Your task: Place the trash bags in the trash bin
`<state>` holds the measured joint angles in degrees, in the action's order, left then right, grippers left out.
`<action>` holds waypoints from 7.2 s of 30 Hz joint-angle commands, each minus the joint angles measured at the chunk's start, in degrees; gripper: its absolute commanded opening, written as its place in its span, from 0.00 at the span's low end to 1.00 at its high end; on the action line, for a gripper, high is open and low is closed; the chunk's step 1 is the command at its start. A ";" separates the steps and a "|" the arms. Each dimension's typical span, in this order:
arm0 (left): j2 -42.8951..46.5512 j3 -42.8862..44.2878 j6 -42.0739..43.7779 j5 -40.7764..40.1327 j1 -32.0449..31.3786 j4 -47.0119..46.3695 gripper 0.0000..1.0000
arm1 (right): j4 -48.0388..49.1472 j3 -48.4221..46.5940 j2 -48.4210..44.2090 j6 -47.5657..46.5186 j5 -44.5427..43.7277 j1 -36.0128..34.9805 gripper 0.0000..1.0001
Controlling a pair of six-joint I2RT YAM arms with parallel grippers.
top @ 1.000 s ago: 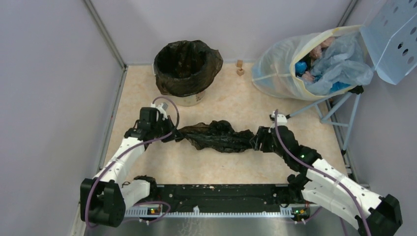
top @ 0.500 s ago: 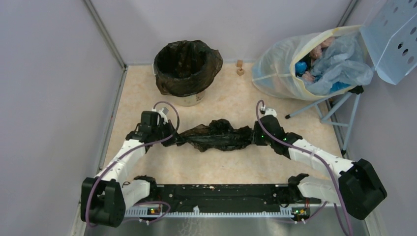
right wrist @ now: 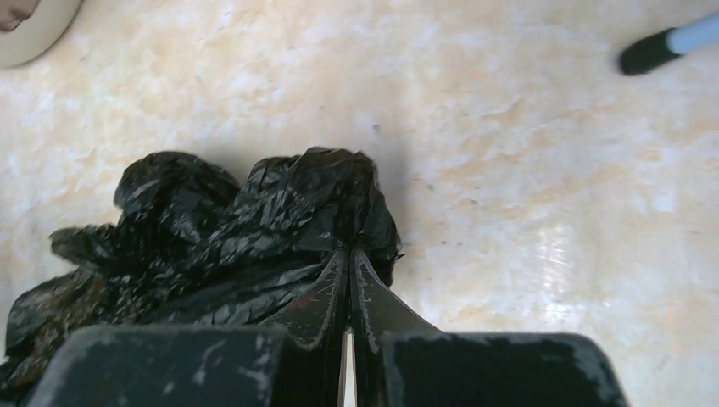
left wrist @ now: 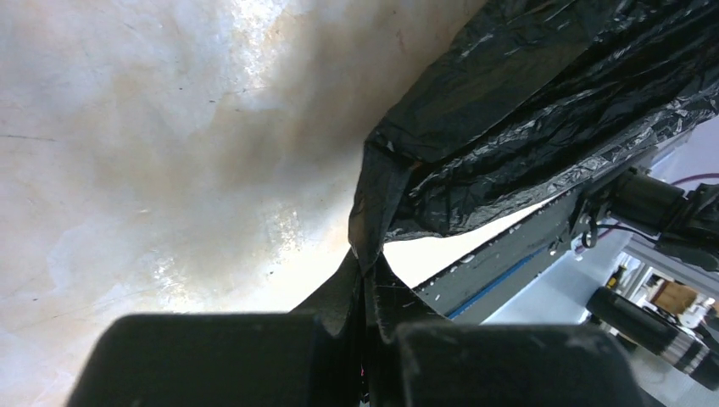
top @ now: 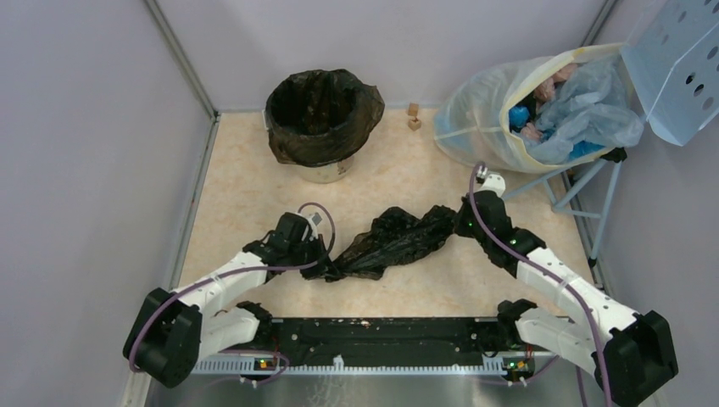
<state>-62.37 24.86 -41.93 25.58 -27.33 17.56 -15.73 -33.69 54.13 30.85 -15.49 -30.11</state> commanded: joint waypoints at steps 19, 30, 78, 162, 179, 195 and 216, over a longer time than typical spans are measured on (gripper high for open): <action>4.00 24.24 8.66 -19.52 -7.12 20.62 0.91 | -3.83 -2.03 -1.09 1.51 -2.94 3.42 0.59; -6.55 31.22 13.58 -8.67 -7.24 3.40 0.87 | -0.78 1.18 2.99 6.59 2.07 4.36 0.59; -28.33 33.02 -7.70 -31.79 -12.96 -10.54 0.00 | -1.62 4.77 -5.71 5.69 1.53 4.36 0.00; 8.41 25.73 16.61 -6.69 8.44 -0.29 0.00 | 0.48 -8.29 -3.26 -5.58 36.70 14.28 0.54; 9.20 24.58 21.42 12.25 8.28 -3.03 0.00 | 6.56 -24.79 18.92 -40.75 22.89 -18.33 0.64; 9.82 19.76 21.87 4.94 8.35 1.65 0.00 | 12.35 -20.73 11.98 -18.98 15.26 -9.01 0.00; 11.12 20.83 22.02 12.09 8.28 -3.77 0.87 | 8.06 -16.46 4.21 -9.90 26.34 0.75 0.00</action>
<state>-51.94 42.52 -19.59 38.70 -19.11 18.31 -9.30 -49.36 59.94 20.64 7.40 -29.69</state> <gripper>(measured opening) 0.798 0.004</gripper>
